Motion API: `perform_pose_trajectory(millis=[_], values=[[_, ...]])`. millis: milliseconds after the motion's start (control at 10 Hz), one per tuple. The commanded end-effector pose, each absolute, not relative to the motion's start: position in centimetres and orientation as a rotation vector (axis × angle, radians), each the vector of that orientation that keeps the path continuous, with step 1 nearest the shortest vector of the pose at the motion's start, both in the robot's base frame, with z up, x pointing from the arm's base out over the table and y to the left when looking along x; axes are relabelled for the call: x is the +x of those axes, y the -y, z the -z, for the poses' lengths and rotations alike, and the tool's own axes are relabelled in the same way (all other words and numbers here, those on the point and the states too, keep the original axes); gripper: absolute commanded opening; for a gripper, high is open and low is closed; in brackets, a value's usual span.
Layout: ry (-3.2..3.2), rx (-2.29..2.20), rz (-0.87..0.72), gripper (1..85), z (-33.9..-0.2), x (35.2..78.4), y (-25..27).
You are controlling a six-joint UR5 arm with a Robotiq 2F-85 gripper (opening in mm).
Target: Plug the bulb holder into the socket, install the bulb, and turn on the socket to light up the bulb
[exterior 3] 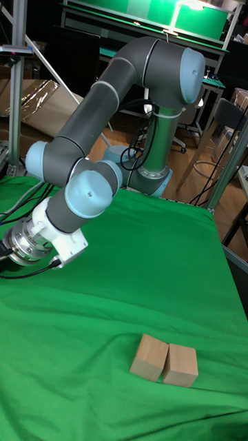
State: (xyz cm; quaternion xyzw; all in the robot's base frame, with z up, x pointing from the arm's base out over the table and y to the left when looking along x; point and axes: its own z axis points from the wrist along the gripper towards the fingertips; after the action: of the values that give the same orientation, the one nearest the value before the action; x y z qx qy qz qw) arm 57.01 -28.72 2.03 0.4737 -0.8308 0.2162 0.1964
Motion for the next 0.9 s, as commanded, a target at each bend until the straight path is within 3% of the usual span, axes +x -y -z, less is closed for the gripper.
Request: perform_pose_trajectory(millis=[0, 600, 800], values=[[2.324, 1.297, -0.658, 1.0, -2.2, 57.2, 30.2], [2.293, 1.277, -0.675, 1.0, -4.4, 56.2, 30.2], [2.297, 1.303, -0.665, 1.0, -3.5, 56.5, 31.2]])
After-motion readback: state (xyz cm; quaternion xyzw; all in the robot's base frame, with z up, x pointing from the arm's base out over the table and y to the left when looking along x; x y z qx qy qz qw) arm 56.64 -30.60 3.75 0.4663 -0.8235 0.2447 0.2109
